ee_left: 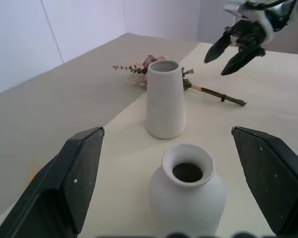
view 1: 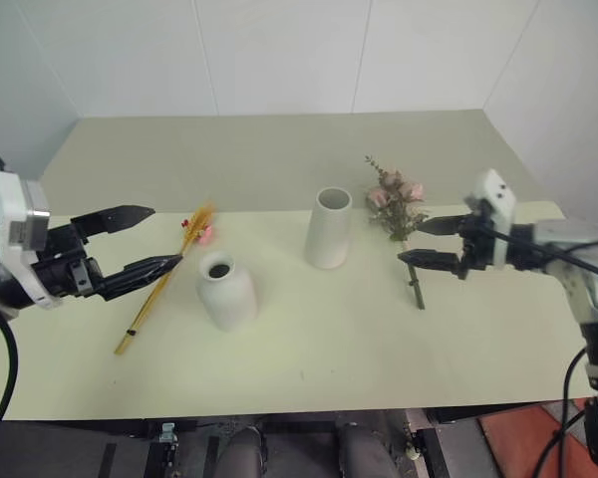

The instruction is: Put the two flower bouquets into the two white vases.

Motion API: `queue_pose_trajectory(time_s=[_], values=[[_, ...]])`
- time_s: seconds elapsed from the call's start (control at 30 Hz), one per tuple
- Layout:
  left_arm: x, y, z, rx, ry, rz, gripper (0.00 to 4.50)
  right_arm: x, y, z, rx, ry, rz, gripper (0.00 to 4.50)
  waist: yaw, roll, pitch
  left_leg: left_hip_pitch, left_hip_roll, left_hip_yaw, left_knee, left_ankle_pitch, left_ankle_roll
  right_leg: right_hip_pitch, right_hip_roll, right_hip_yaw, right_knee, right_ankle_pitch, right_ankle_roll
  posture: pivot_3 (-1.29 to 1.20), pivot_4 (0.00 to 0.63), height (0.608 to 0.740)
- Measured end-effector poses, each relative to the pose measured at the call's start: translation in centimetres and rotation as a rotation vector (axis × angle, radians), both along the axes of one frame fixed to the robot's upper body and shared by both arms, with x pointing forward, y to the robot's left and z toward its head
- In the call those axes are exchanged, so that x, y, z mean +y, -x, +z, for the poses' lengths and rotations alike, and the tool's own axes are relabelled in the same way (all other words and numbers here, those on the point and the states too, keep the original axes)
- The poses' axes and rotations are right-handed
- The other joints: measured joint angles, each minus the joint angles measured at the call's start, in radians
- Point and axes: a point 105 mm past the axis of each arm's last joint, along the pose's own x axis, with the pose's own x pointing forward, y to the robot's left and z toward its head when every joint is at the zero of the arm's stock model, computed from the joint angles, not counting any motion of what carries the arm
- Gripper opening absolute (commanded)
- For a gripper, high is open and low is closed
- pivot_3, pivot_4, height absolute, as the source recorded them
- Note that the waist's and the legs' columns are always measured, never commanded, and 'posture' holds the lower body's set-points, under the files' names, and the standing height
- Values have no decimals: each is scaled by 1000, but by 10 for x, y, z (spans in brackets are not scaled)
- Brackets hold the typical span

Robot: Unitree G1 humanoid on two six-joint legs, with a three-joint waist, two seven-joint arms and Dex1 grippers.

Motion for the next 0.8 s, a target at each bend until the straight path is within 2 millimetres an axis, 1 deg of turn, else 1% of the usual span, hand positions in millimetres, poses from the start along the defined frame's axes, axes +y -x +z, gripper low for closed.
queue_pose_trajectory(time_s=[0.07, 0.17, 0.3, 0.37, 0.47, 0.63, 0.7, 0.8], values=[[-1, -1, 1, 3, 6, -14, 4485, 2, -12, -7, 55, 29, -89, 4500, 0, 0, 0, 0, 0, 0, 0, 0, 0, 0, 0, 0, -1, 0, 0, 0, 150, 740], [-8, -3, 4, -4, -1, -61, 4485, 6, -33, -24, 132, 119, -222, 4500, -1, 0, 0, -1, 0, 0, 0, 0, 0, -1, 0, 0, -1, 0, 0, 0, 150, 740], [-10, -5, 7, -5, 1, -86, 4485, -2, -46, -45, 205, 203, -324, 4500, 7, 0, 0, -9, -1, 0, 0, 0, 0, -10, -1, 0, 1, 0, 0, 0, 150, 740], [-11, -6, 6, 1, 0, -95, 4485, -5, -50, -52, 213, 242, -353, 4500, 5, 0, 0, -12, -1, 0, 1, 1, -1, -13, -1, 0, 2, 0, 0, 0, 150, 740], [-14, -7, 8, -13, -6, -116, 4500, -2, -61, -52, 171, 279, -368, 3914, 0, 0, 0, -10, -1, 0, 1, 1, -1, -12, -1, 1, 4, 1, -1, 0, 150, 740], [-14, -6, 6, -8, -10, -123, 4500, -2, -65, -54, 146, 272, -360, 2310, -6, 0, 0, -8, -1, 0, 1, 2, -1, -11, 0, 1, 6, 1, -1, 0, 150, 740], [-13, -5, 4, 1, -10, -124, 4500, -6, -66, -53, 136, 276, -379, 1570, -6, 0, 0, -8, -1, 0, 1, 2, -1, -11, 0, 1, 6, 1, -1, 0, 150, 740], [-12, -5, 1, 10, -9, -121, 4500, -10, -66, -52, 129, 263, -399, 601, -8, 0, 0, -9, -1, 0, 1, 2, -1, -12, 0, 1, 6, 1, -1, 0, 150, 740]])
